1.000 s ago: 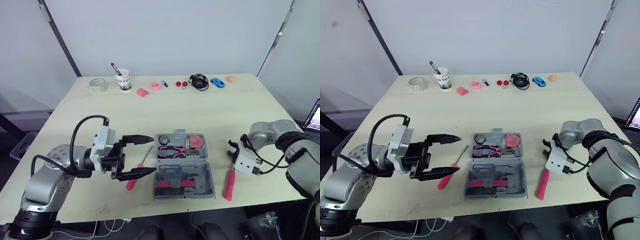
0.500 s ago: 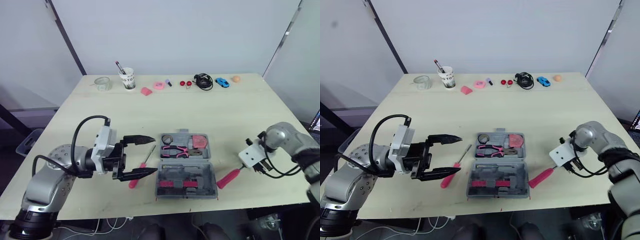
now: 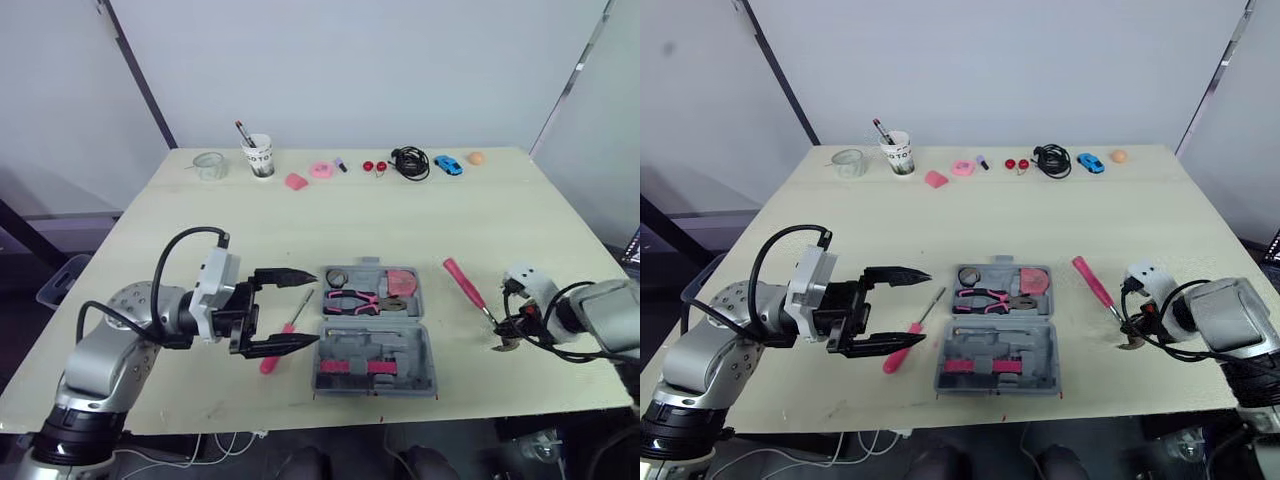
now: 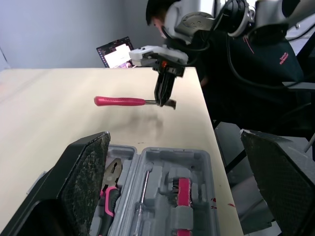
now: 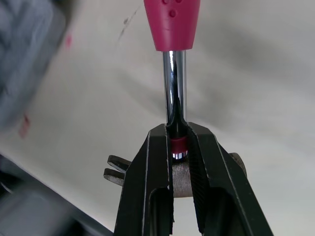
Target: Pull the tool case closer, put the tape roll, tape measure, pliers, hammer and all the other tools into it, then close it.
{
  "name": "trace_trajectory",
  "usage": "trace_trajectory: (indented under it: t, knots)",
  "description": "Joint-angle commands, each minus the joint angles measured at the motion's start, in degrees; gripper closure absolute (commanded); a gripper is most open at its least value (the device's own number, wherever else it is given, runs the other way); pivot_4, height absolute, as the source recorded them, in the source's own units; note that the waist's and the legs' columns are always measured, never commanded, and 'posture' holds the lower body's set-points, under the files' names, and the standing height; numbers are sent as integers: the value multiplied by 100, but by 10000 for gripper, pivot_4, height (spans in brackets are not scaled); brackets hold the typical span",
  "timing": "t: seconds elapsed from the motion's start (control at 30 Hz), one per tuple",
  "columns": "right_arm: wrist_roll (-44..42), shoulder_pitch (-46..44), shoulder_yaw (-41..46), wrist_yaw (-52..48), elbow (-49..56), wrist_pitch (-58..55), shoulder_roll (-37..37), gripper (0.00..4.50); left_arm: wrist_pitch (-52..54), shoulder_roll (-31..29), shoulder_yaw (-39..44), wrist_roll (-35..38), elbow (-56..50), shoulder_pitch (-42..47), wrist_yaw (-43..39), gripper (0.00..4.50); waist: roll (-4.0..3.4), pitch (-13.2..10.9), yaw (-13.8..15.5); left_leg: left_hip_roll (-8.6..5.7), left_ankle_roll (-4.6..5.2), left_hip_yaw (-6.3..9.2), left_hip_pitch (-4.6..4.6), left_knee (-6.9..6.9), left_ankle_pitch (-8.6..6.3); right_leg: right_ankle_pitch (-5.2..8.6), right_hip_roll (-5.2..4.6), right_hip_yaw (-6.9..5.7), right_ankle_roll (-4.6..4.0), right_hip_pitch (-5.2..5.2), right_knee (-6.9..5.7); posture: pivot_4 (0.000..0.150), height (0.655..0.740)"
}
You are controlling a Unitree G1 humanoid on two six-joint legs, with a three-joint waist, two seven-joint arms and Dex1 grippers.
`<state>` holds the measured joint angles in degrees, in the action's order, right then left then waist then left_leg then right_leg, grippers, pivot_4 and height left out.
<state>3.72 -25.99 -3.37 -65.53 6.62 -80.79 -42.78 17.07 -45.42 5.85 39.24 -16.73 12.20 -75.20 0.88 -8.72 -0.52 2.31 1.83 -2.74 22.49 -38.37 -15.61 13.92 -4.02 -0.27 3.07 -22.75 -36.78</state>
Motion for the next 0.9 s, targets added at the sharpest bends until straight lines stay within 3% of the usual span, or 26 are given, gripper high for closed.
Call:
trace_trajectory:
  t: [0.03, 0.4, 0.47, 0.5, 0.7, 0.73, 0.9]
  knots:
    - [-106, -7, 774, 863, 421, -1133, 555, 44714, -63, 34, -73, -41, -8, 174, -75, 0, 1, 1, 2, -1, 0, 2, 5, 0, 0, 0, 0, -1, 0, -2, 2, 1500, 7400]
    - [-415, 318, 1598, 2724, 497, -1171, 1665, 44714, -74, 59, -110, -84, 85, 282, -179, 0, 12, 8, -5, -6, 1, 2, 15, -2, 0, 0, 3, -6, 4, -4, 4, 1500, 7400]
    - [-538, 330, 1588, 2899, 573, -1171, 1663, 34935, -64, 69, -104, -86, 46, 246, -161, 0, 12, 7, 0, -5, 1, 3, 15, -2, 0, 0, 3, -6, 4, -4, 4, 1500, 7400]
    - [-617, 321, 1538, 2952, 652, -1171, 1625, 32780, -59, 69, -95, -84, 30, 229, -153, 0, 12, 7, 1, -6, 1, 3, 16, -2, 0, 0, 3, -6, 4, -4, 4, 1500, 7400]
    - [-1107, 389, 1410, 3025, 1209, -899, 1273, 3208, -47, 51, -53, -71, -38, 145, -95, 0, 11, 7, -20, -4, 1, 10, 16, 0, 0, 0, 3, -6, 4, -6, 4, 1500, 7400]
    - [-1175, 500, 1330, 2968, 1307, -637, 1145, 1298, -47, 49, -49, -67, -39, 141, -87, 0, 11, 7, -18, -4, 1, 12, 16, 0, 0, 0, 3, -6, 4, -5, 4, 1500, 7400]
    - [-1452, 1136, 1549, 2986, 1506, 812, 1220, 1298, -62, 50, -54, -66, -55, 121, -65, 0, 20, 11, -7, -4, 1, 13, 16, 1, 0, 1, 3, -11, 6, -4, 7, 1500, 7400]
